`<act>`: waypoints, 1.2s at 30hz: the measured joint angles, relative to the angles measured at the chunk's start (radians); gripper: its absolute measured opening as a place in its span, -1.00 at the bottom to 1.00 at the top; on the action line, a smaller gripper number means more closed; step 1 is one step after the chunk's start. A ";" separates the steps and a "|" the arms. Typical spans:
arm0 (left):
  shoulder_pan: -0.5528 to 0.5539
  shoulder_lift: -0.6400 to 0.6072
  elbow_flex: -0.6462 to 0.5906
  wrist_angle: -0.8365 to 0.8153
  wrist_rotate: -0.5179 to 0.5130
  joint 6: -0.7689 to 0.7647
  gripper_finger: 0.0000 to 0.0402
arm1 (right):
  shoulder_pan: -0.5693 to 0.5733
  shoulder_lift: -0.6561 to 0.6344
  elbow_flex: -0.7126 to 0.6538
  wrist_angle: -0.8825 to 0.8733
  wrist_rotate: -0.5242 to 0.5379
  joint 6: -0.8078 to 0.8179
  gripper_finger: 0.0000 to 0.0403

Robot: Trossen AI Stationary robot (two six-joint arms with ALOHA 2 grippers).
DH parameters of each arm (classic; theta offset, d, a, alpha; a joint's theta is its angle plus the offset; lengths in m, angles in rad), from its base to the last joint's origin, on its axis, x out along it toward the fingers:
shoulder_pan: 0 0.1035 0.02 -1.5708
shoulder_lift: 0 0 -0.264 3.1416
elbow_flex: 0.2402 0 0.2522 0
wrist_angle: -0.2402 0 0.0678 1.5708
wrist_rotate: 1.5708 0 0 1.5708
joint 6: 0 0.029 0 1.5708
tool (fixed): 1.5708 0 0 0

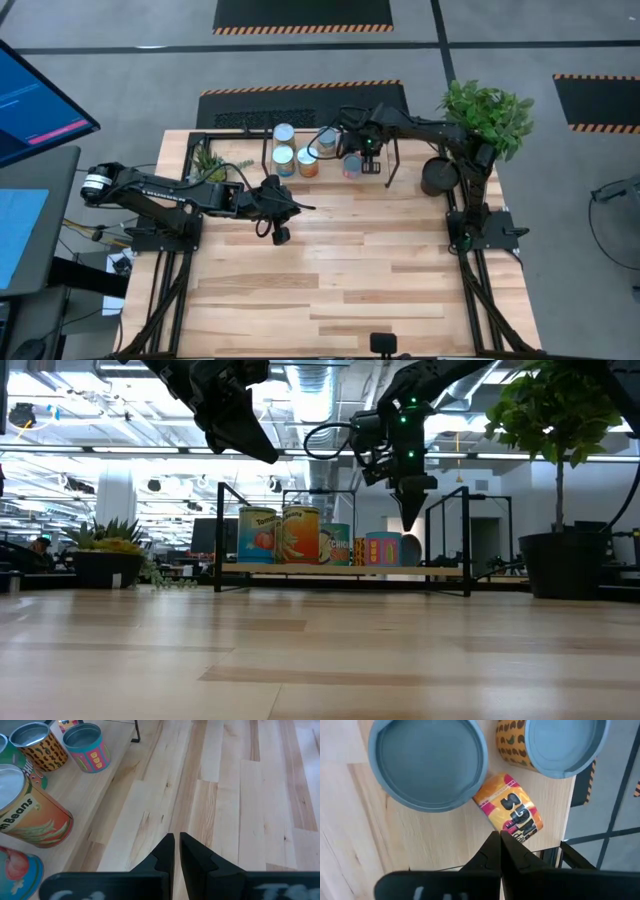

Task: Pick and place cans onto a shelf
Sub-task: Adjust the canned pineapple on the shelf

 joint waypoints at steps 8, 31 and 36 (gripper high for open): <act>-0.002 0.000 0.000 0.000 0.000 0.000 -0.93 | 0.000 0.000 0.000 0.003 0.007 0.019 -0.95; -0.022 0.000 0.000 -0.023 -0.004 -0.005 -0.93 | 0.021 0.039 0.002 -0.035 0.066 0.107 -0.95; -0.022 0.000 0.000 -0.023 -0.006 -0.005 -0.93 | 0.050 0.046 -0.003 -0.115 0.019 0.152 -0.95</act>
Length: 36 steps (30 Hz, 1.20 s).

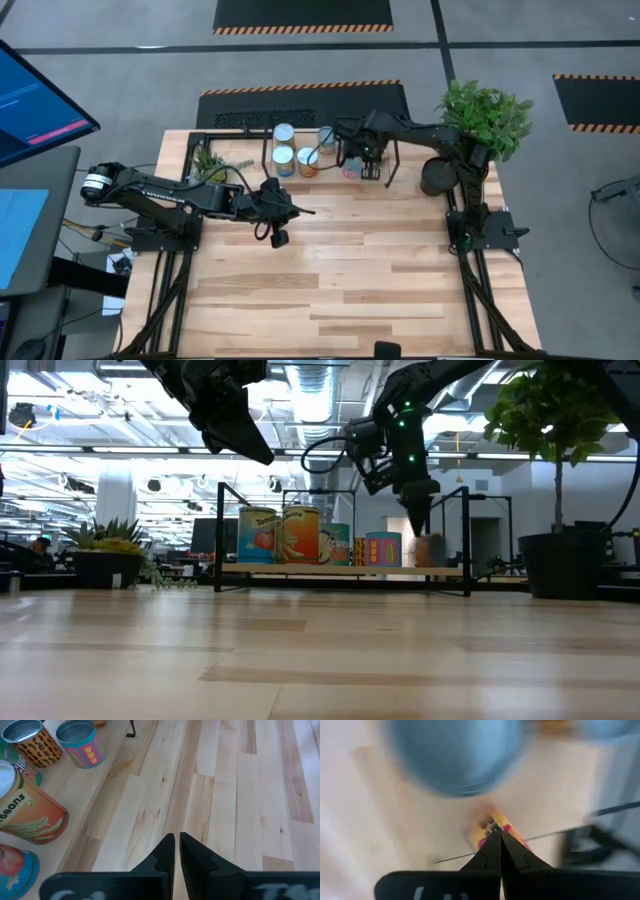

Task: Pick and place cans onto a shelf
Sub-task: Adjust the canned pineapple on the shelf

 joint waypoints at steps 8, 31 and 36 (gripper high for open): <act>-0.001 0.000 0.000 0.000 0.000 0.000 -0.93 | 0.055 -0.006 0.004 0.003 -0.032 0.030 -0.95; -0.001 0.000 0.000 0.007 0.002 0.017 -0.93 | 0.655 -0.256 0.174 -0.295 0.402 1.051 -0.95; -0.001 0.000 0.000 0.004 0.007 0.016 -0.93 | 0.957 -0.272 0.129 -0.290 0.462 1.370 -0.95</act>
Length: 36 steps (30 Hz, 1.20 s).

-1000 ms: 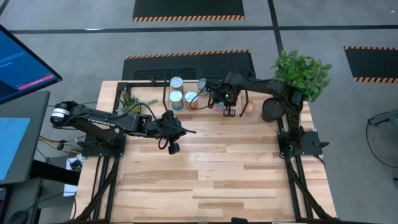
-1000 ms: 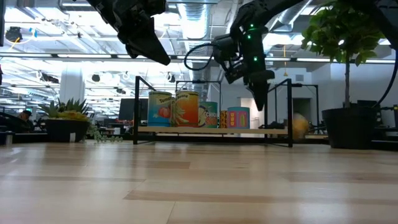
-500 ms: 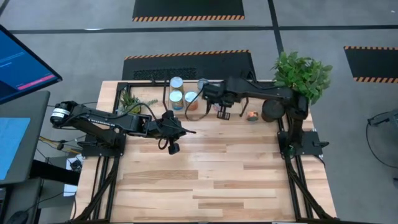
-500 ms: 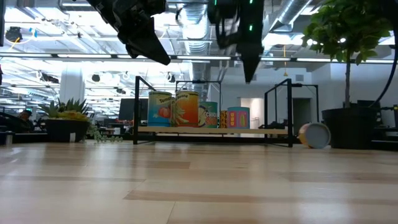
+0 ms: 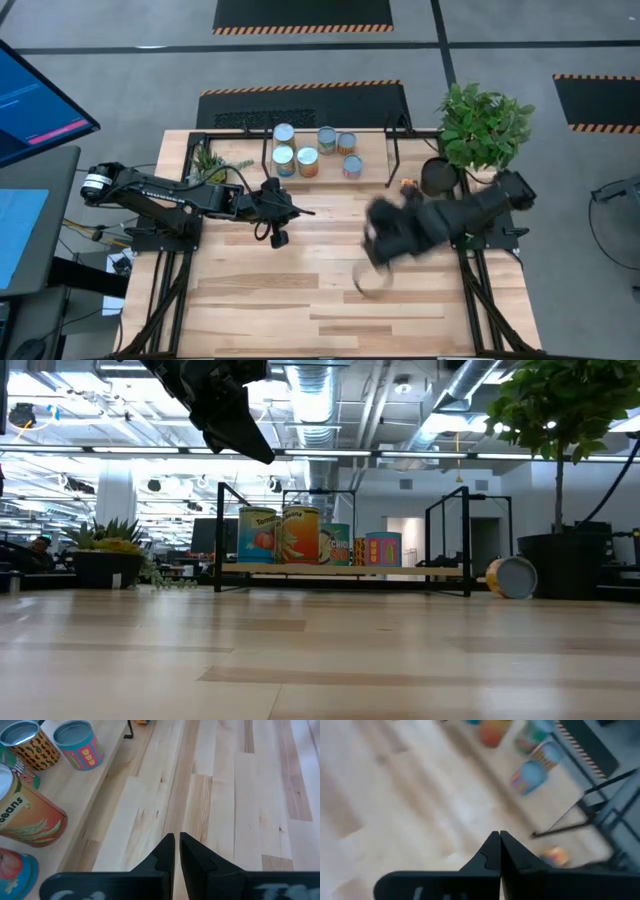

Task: Pick and place cans onto a shelf
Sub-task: Adjust the canned pineapple on the shelf, then put the canned pineapple on the shelf

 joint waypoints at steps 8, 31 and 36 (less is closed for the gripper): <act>0.000 0.000 0.000 0.004 0.035 0.004 -0.93 | 0.313 0.061 -0.111 0.008 -0.094 0.677 -0.95; 0.001 0.000 0.000 0.004 0.034 0.044 -0.93 | -0.154 0.175 -0.621 0.008 -0.002 0.141 -0.94; 0.001 0.000 0.000 0.004 0.052 0.041 -0.93 | -0.224 0.175 -0.655 0.050 0.021 -0.014 -0.80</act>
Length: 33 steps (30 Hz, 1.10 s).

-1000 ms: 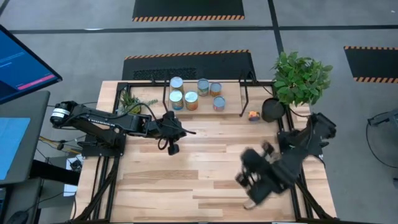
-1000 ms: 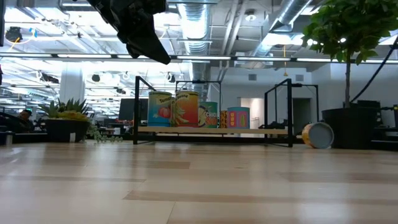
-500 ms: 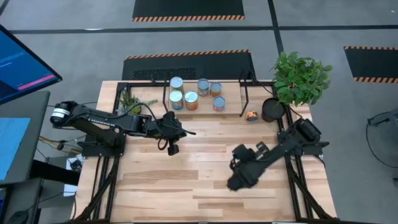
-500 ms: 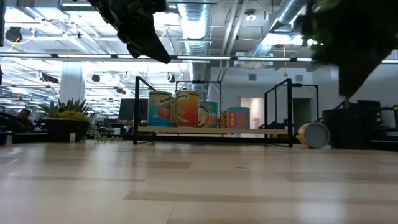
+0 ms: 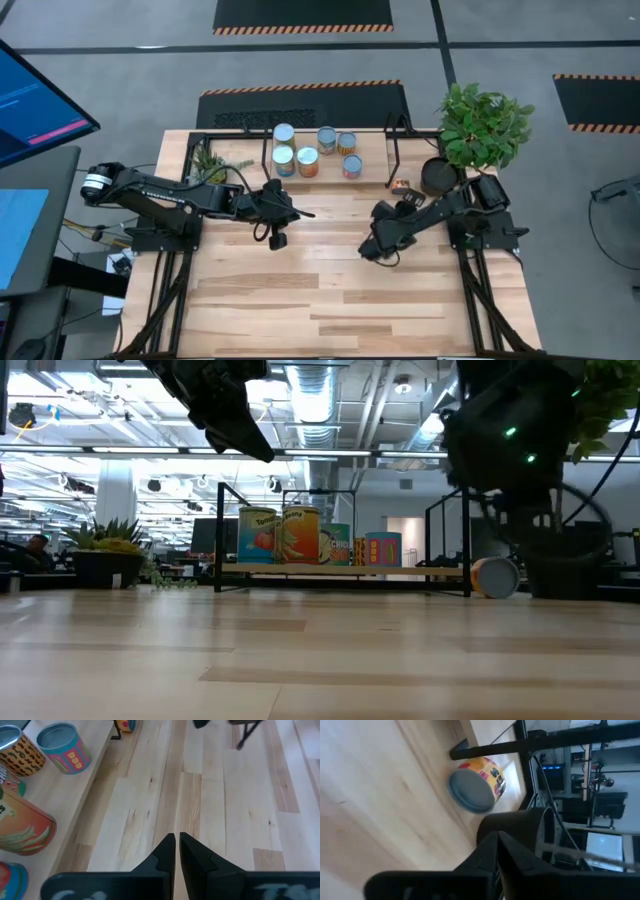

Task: Pick and place cans onto a shelf
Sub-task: Put the canned pineapple on the shelf

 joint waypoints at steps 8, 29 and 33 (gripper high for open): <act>0.000 0.000 0.000 0.000 0.001 -0.006 -0.93 | -0.062 0.000 -0.002 0.127 0.032 -0.171 -0.54; -0.001 0.000 0.000 0.000 0.002 -0.008 -0.93 | -0.220 0.001 -0.197 0.189 -0.023 -0.149 0.26; 0.000 0.000 0.000 0.000 0.002 -0.009 -0.93 | -0.183 0.001 -0.218 0.159 -0.013 -0.070 0.27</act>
